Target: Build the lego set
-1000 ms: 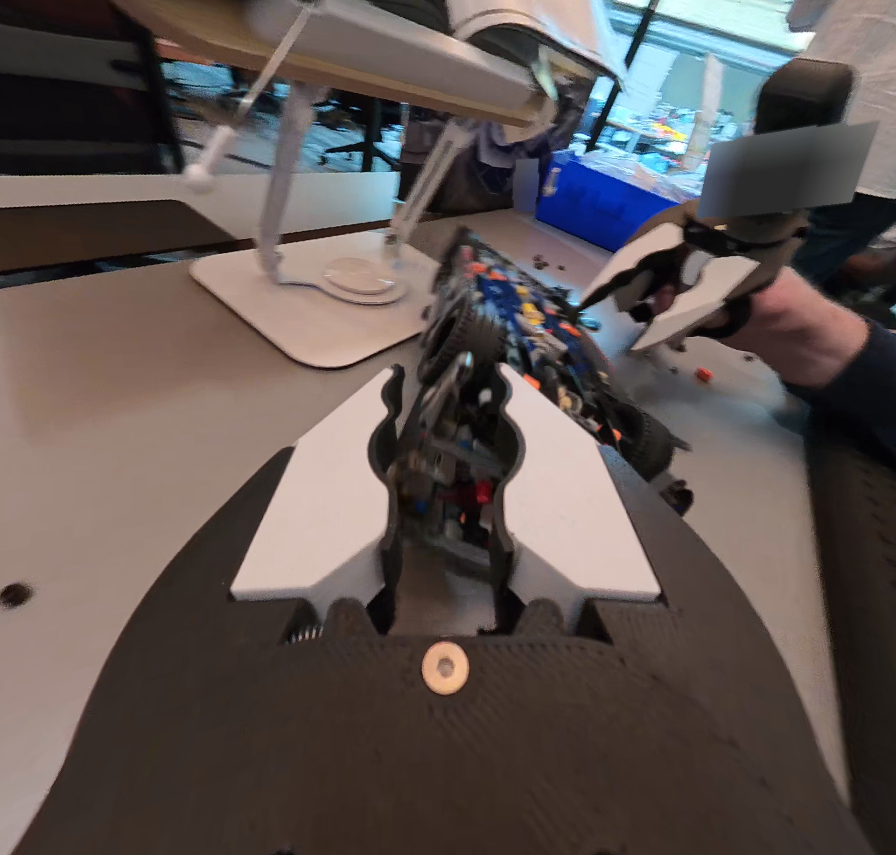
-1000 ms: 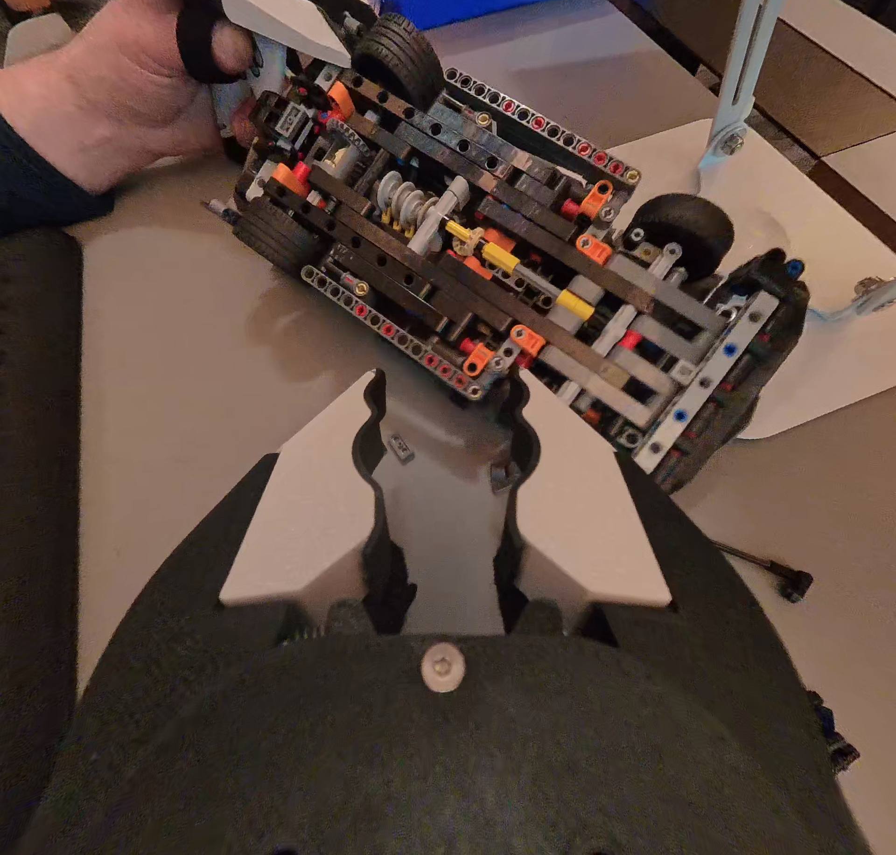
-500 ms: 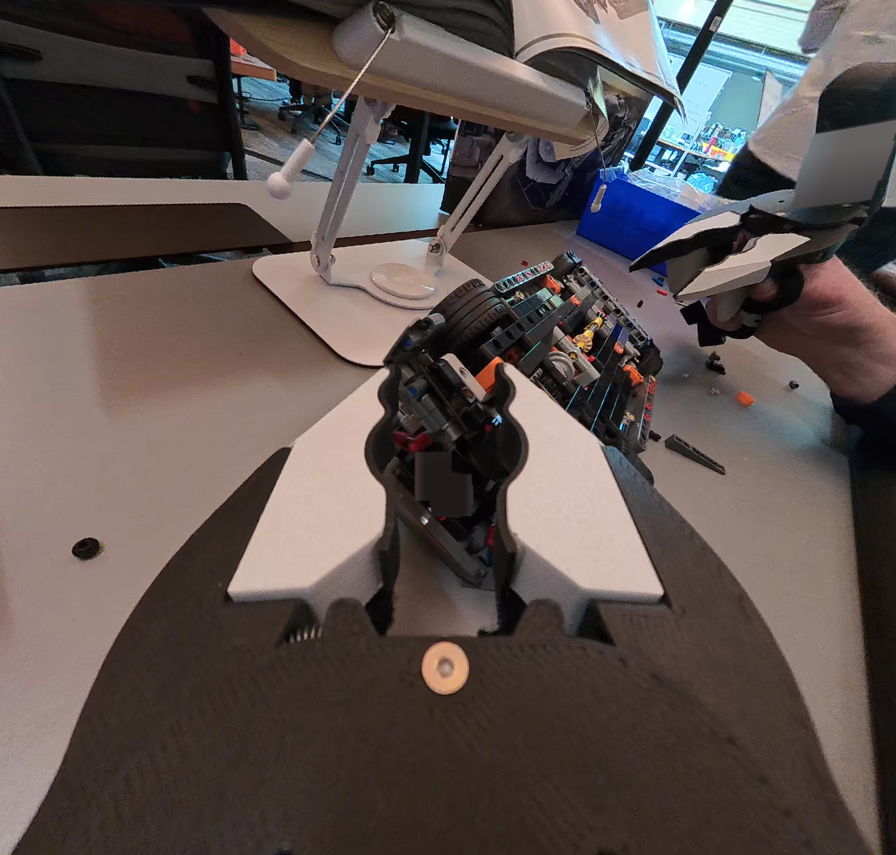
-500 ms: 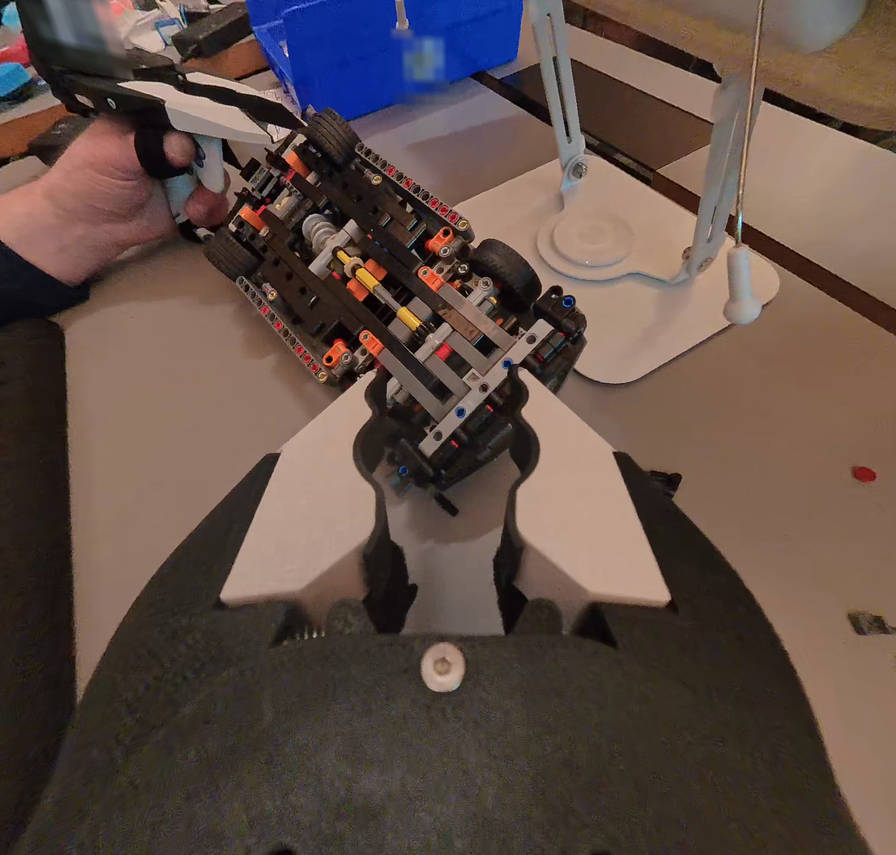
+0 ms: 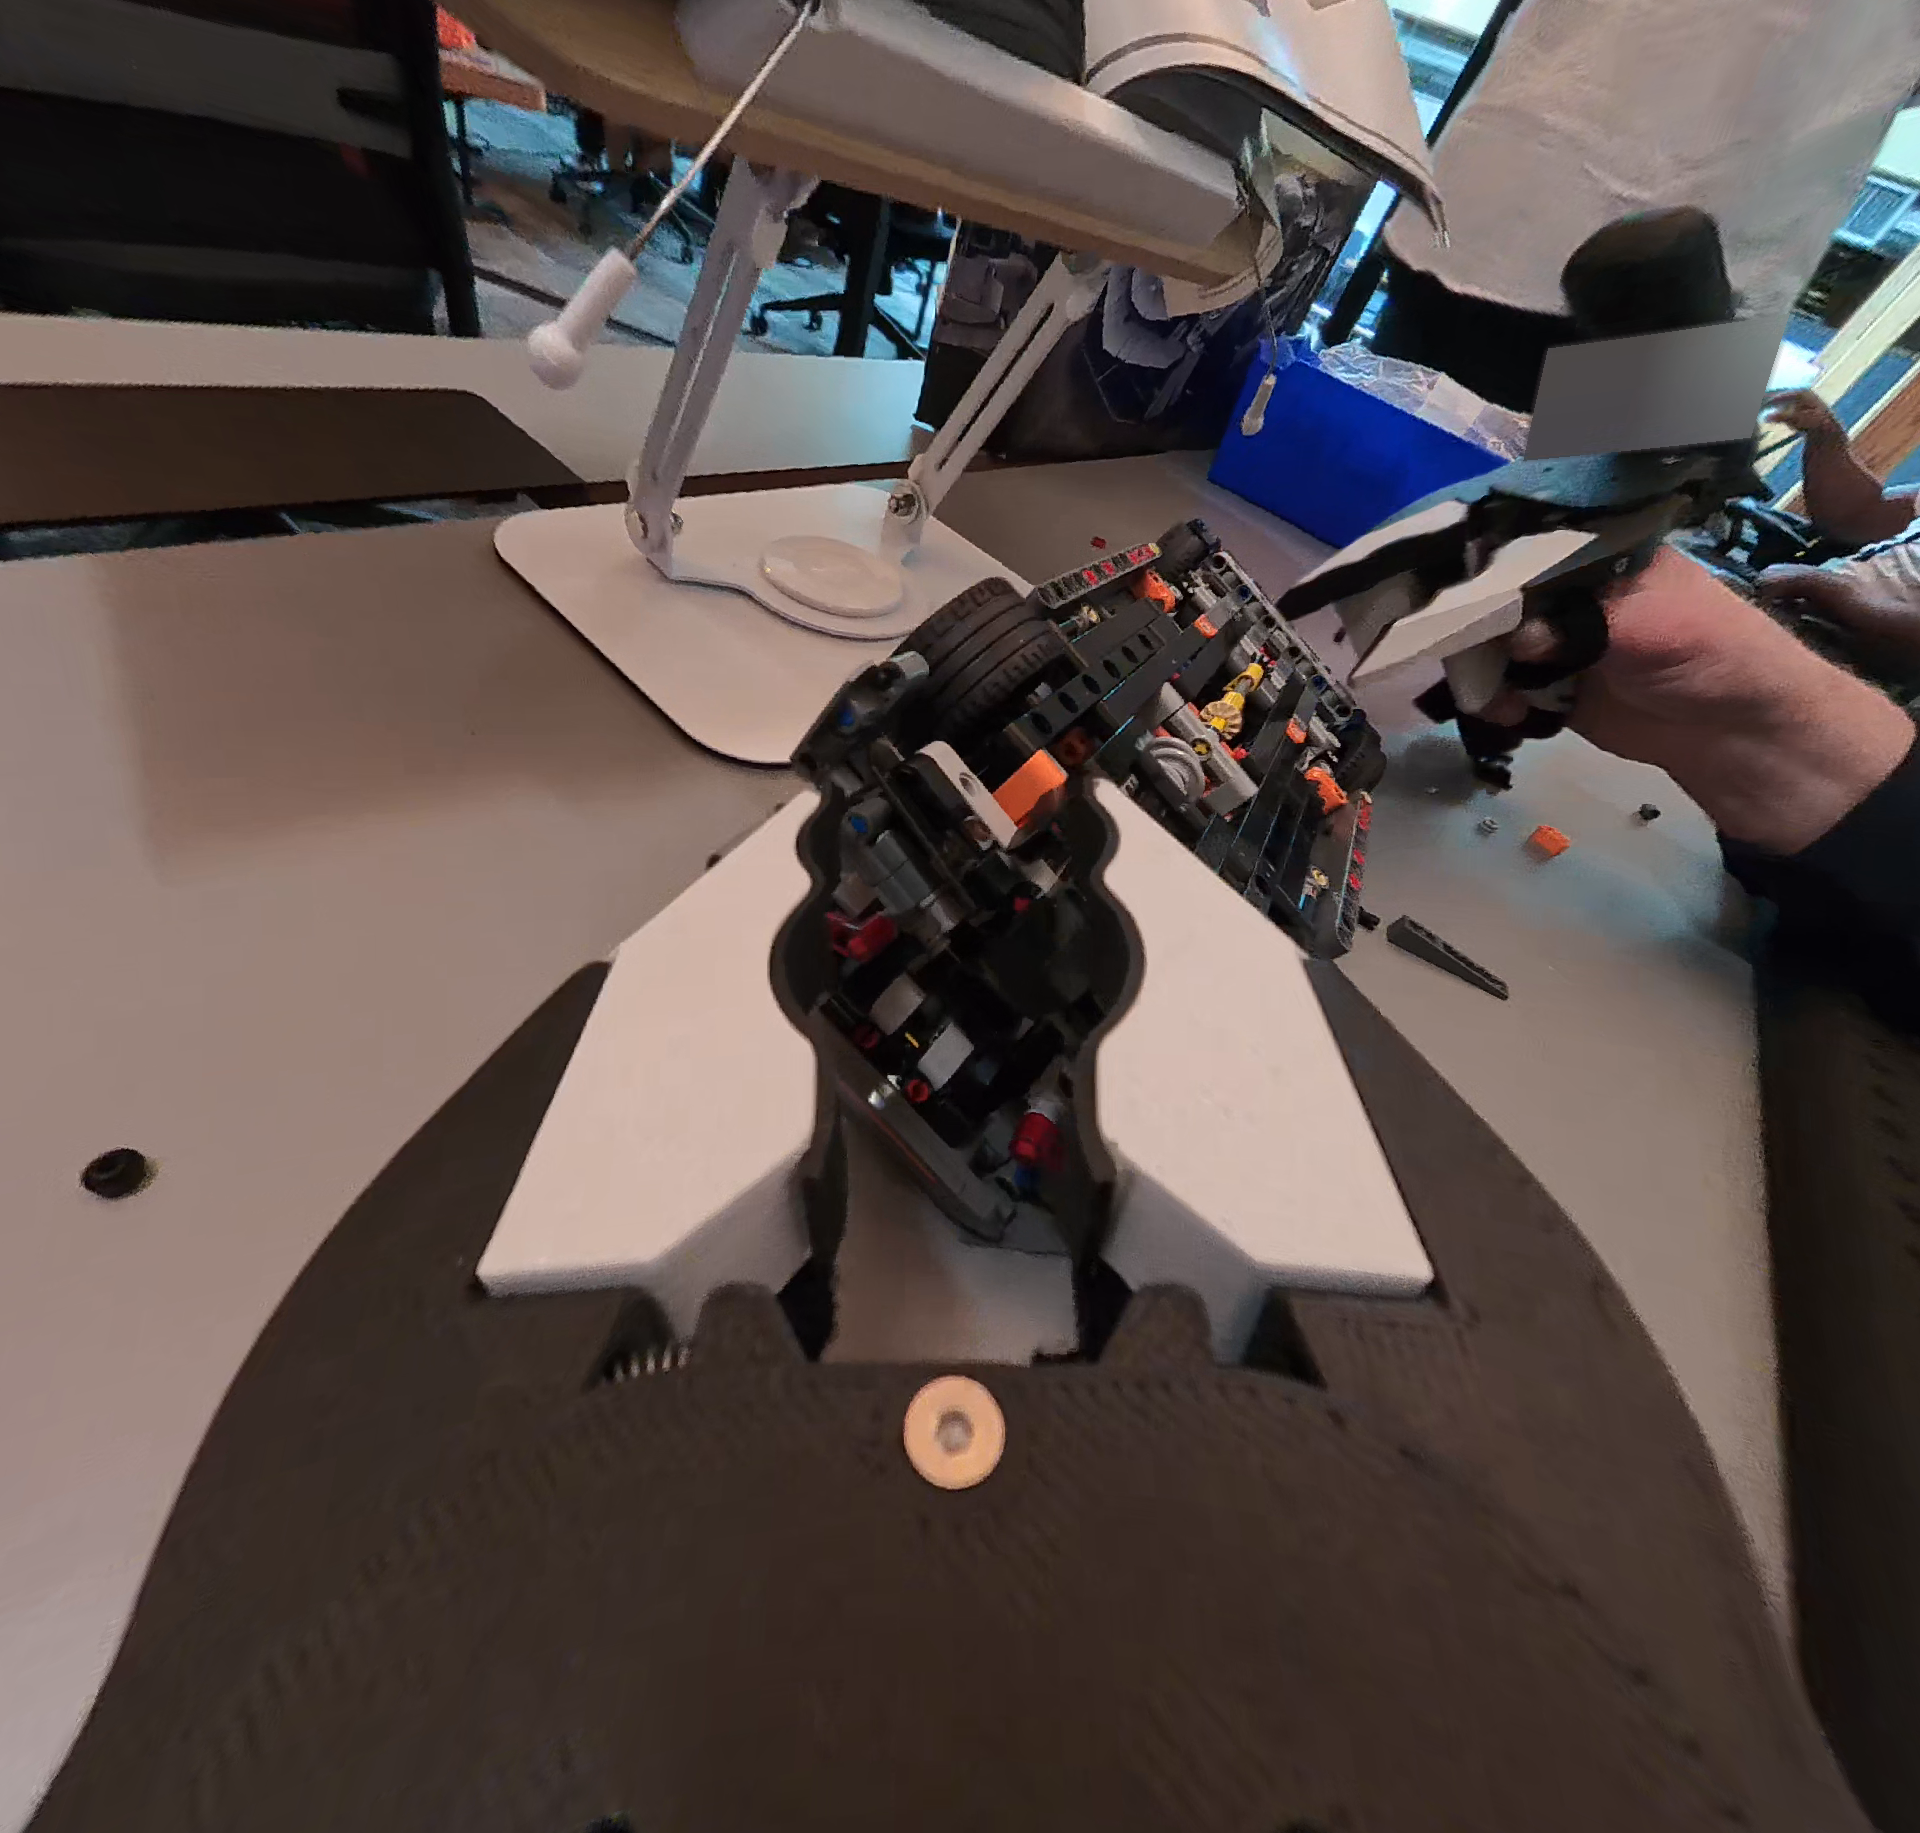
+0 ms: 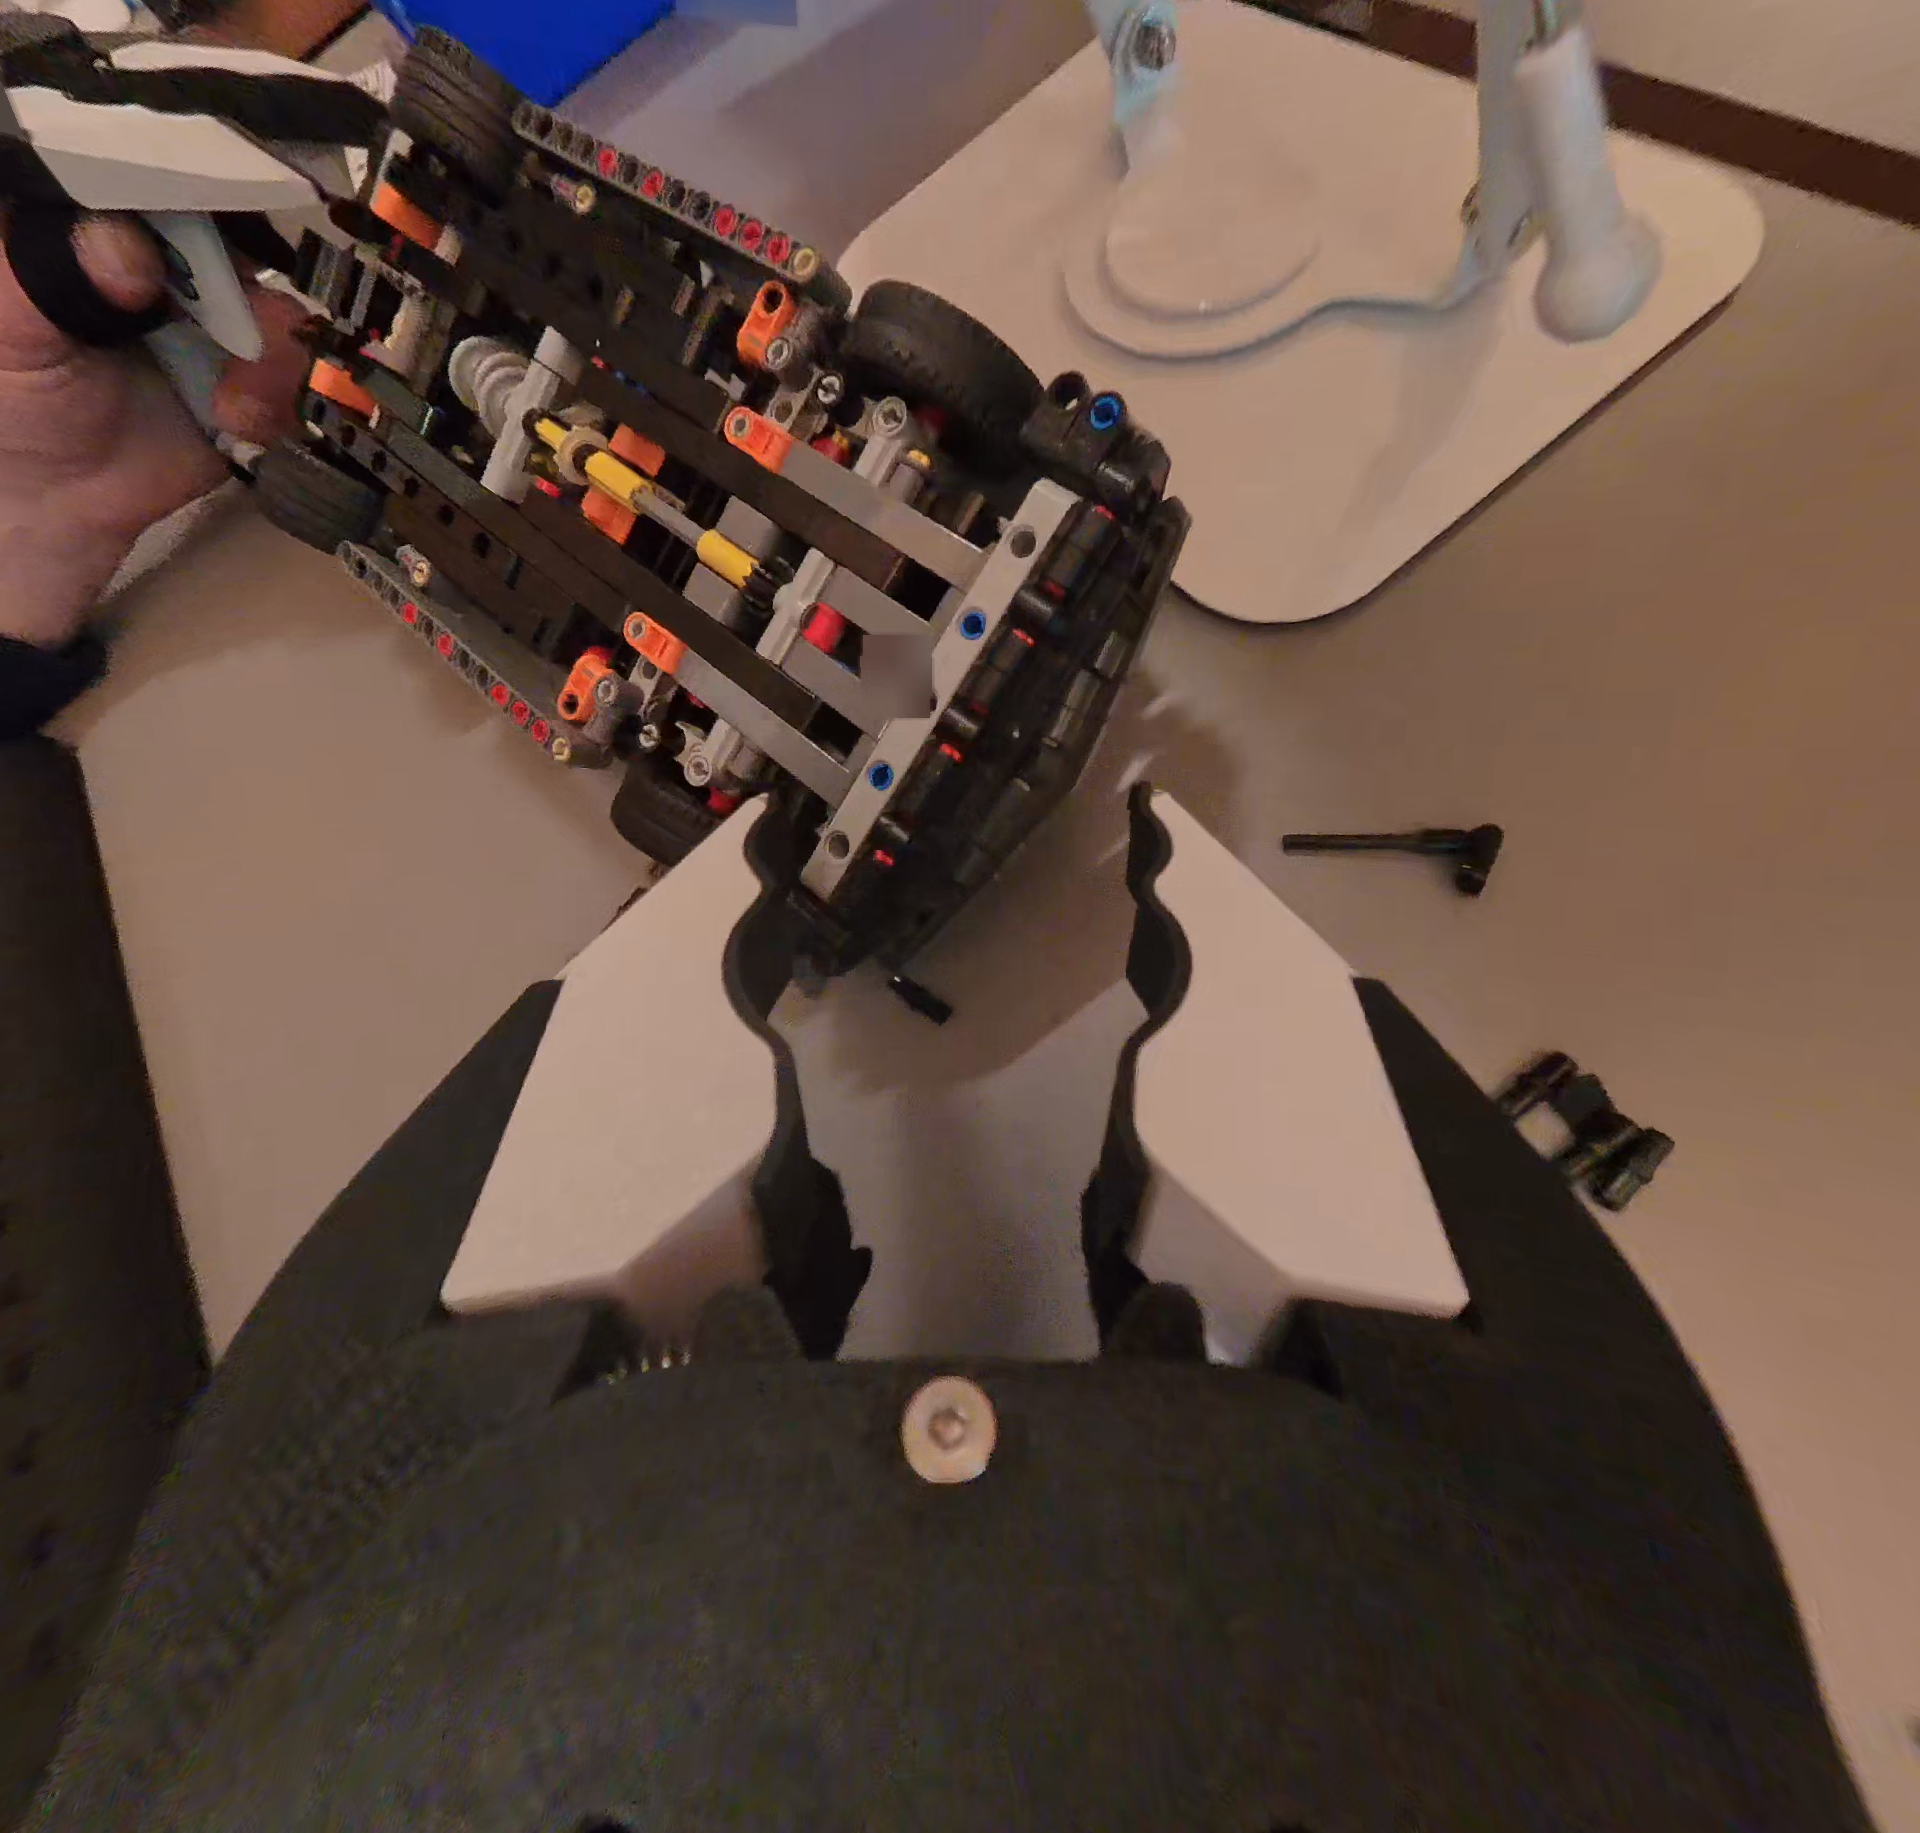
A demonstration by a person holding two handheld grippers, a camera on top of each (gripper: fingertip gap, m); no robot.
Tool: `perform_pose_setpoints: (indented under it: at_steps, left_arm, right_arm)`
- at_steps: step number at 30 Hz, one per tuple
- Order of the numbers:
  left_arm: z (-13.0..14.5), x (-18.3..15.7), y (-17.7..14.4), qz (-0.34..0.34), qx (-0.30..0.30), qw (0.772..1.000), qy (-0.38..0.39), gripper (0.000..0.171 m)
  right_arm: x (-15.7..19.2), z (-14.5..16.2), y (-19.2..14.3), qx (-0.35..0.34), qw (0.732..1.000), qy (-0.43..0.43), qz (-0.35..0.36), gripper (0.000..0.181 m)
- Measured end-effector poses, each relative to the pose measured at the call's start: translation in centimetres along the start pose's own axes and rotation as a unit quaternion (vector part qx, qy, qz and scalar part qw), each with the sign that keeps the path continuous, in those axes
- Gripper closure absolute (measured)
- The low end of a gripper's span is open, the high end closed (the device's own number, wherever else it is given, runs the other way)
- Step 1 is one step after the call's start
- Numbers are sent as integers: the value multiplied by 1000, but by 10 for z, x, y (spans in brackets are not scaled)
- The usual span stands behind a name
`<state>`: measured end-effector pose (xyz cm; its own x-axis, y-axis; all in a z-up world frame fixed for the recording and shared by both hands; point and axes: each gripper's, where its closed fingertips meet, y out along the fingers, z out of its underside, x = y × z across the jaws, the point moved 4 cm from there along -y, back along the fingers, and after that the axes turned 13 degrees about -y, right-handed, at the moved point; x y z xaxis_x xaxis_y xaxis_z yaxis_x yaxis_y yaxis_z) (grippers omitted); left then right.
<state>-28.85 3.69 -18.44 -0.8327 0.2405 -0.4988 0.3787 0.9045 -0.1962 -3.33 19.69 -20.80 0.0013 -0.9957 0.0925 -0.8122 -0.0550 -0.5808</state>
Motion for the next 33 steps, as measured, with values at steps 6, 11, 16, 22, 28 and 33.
perform_pose_setpoints:
  at_steps: [6, 11, 16, 22, 28, 33]
  left_arm:
    - [4, -1, 2, 23, 15, 999, -35, 126]
    - [3, 4, -3, 12, 15, 999, -46, 128]
    - [1, 12, -12, -8, 12, 998, -64, 130]
    - [-7, 24, -27, -23, -7, 996, -90, 128]
    - [-12, 27, -35, -29, -23, 996, -86, 128]
    - [-15, 25, -35, -48, -30, 997, -50, 127]
  right_arm:
    - [7, 1, 16, 14, 999, 12, -30, 119]
    - [10, -7, 22, 8, 999, 4, -32, 122]
    - [15, -16, 35, 20, 999, -10, -29, 121]
    - [22, -26, 52, 23, 999, -26, -38, 120]
    - [16, -33, 50, 20, 999, -44, -5, 115]
    - [17, -50, 18, 6, 994, -89, 66, 113]
